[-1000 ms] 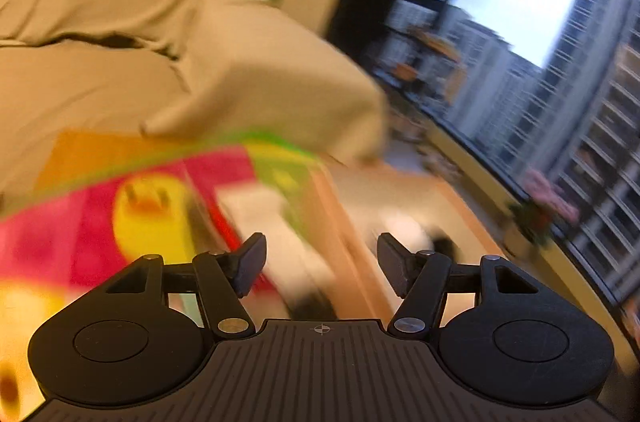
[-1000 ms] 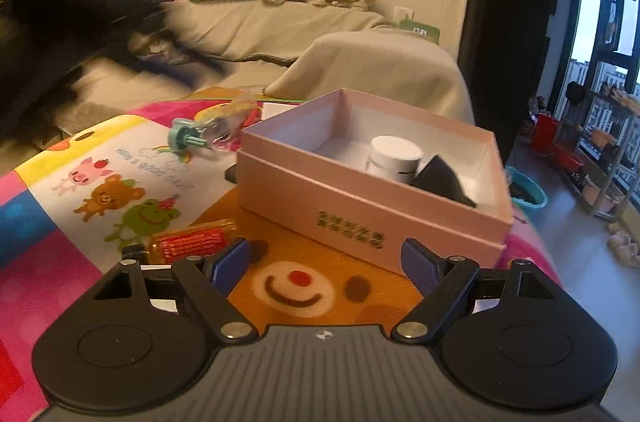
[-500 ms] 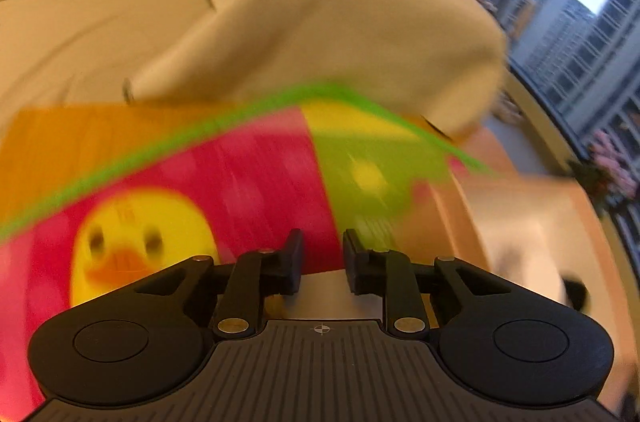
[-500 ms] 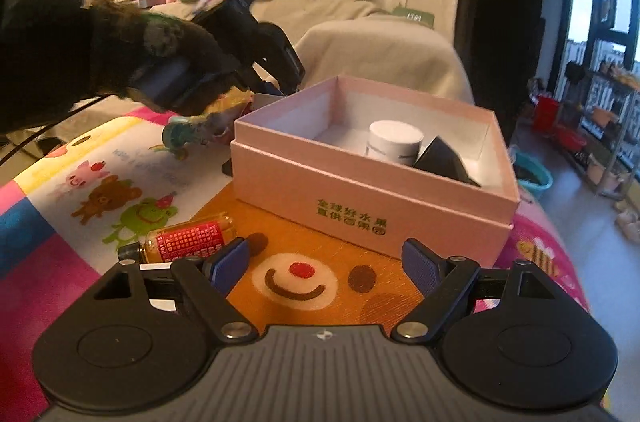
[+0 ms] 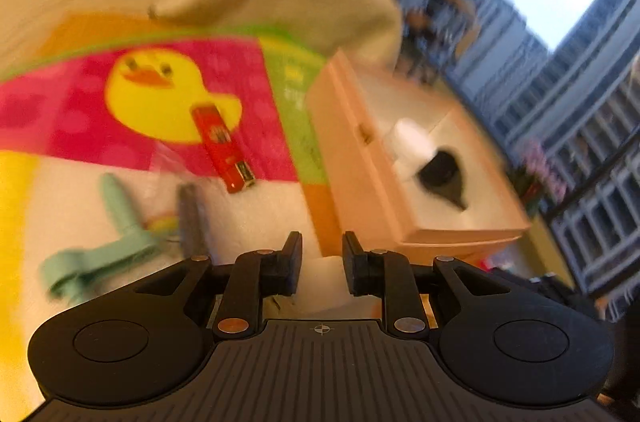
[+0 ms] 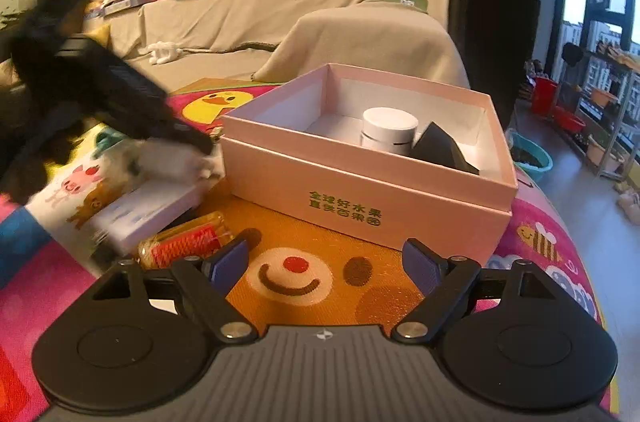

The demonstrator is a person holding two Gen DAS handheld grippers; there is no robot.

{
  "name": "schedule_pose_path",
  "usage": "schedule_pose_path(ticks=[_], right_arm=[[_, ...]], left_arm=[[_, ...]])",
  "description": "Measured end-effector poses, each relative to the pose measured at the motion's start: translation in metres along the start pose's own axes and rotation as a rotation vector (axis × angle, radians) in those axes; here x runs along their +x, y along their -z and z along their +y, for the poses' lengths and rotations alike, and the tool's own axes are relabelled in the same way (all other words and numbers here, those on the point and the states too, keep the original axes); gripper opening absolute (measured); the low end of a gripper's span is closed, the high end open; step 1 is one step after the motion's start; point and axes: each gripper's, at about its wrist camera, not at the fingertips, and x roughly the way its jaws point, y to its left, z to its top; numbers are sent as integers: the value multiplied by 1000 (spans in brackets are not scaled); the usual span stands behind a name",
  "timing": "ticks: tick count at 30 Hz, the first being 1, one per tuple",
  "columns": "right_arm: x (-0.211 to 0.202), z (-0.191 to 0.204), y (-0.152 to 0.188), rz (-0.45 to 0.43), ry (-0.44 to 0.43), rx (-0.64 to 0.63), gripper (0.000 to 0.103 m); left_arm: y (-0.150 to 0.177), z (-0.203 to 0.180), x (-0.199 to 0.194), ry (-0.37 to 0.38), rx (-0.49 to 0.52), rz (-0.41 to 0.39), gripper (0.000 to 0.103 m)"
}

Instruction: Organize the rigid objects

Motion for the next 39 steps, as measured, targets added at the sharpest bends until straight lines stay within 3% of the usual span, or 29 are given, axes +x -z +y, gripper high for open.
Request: schedule_pose_path(ticks=[2,4,9,13,15,16,20,21,23,27,30,33,34,36,37,38,39], right_arm=[[0,-4,-1,1,18,27,84],[0,-7,-1,3,36,52,84],[0,-13,2,45,70,98,84],[-1,-23,7,109,63,176,84],[-4,-28,11,115,50,203,85],[-6,-29,12,117,51,206,85],[-10,-27,16,111,69,202,85],[-10,-28,16,109,71,207,85],[-9,-29,16,108,74,218,85],[-10,-28,17,103,74,221,86],[-11,-27,17,102,77,215,86],[-12,-26,17,96,77,213,86],[-13,-26,17,93,75,213,86],[-14,-26,17,83,68,213,86],[-17,-25,18,69,54,207,86],[-22,-24,19,46,35,197,86],[-27,-22,20,18,9,180,86]], left_arm=[[12,-10,-31,-54,70,-92,24],[29,-20,-51,-121,160,-123,24],[68,-29,-60,-232,250,40,25],[90,-39,-57,-220,295,121,25],[101,-47,-50,-190,328,131,40],[103,-53,-48,-179,349,136,53],[105,-70,-36,-117,392,154,76],[105,-72,-35,-113,395,154,77],[101,-71,-33,-102,357,130,76],[88,-61,-29,-71,179,27,74],[75,-57,-12,-119,136,10,76],[66,-55,3,-107,108,0,82],[64,-56,6,-105,114,-7,79],[64,-58,3,-109,147,-24,57],[66,-58,0,-130,174,-26,33],[68,-56,-8,-139,199,-39,19],[71,-53,-18,-142,203,-40,19]])
